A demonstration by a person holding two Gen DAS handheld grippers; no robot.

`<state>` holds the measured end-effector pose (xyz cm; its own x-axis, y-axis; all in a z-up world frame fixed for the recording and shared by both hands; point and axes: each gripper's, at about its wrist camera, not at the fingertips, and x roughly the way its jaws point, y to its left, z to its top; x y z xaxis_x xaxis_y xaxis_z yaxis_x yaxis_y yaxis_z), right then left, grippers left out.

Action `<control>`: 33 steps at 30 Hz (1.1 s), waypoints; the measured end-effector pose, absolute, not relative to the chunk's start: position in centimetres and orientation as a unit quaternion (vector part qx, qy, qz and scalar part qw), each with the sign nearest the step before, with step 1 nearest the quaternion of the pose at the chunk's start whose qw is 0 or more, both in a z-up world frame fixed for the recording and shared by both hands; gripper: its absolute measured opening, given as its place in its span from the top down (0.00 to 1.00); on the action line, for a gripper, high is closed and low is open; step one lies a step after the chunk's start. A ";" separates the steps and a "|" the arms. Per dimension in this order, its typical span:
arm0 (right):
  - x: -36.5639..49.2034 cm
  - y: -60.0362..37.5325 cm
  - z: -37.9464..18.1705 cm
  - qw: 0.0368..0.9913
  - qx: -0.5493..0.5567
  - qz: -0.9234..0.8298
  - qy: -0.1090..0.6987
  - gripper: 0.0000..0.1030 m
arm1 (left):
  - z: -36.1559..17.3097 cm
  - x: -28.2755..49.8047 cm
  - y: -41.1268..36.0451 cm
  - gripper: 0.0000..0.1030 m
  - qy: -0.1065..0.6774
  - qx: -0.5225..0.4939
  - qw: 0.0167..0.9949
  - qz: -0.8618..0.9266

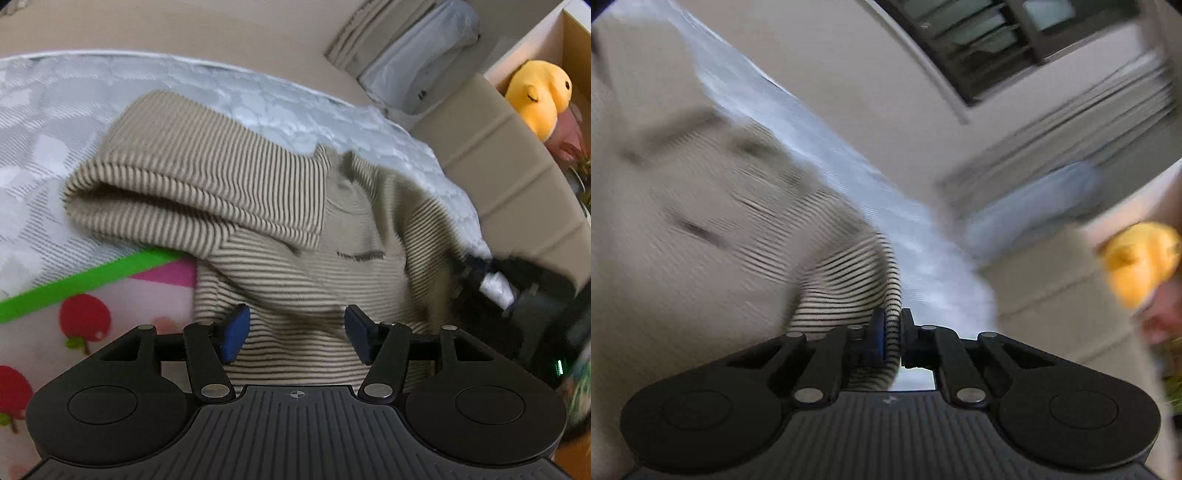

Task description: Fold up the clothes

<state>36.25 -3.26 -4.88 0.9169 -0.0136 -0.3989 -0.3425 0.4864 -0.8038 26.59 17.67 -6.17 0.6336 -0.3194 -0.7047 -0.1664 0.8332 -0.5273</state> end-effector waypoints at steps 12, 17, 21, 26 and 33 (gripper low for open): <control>44.5 -15.0 -5.2 0.884 -0.368 -0.040 0.285 0.99 | -6.9 26.2 16.5 0.39 0.442 -0.234 0.863 -0.070; 37.2 -17.1 -0.1 0.925 -0.189 0.064 0.322 0.88 | -6.7 26.3 16.1 0.32 0.440 -0.228 0.866 -0.072; 31.3 -18.5 0.9 0.919 -0.084 0.106 0.370 0.61 | -6.4 26.6 15.5 0.31 0.437 -0.215 0.871 -0.067; 27.0 -19.4 -2.0 0.901 -0.015 0.120 0.417 0.41 | -6.0 26.3 15.7 0.31 0.436 -0.215 0.872 -0.051; 26.2 -20.6 -5.5 0.887 -0.011 0.100 0.450 0.34 | -5.1 24.6 15.1 0.26 0.470 -0.197 0.859 -0.049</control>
<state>26.16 -20.56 -5.49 0.5752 0.1668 -0.8008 -0.1874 0.9798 0.0694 24.61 15.15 -5.14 0.5530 -0.2697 -0.7883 -0.0999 0.9178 -0.3842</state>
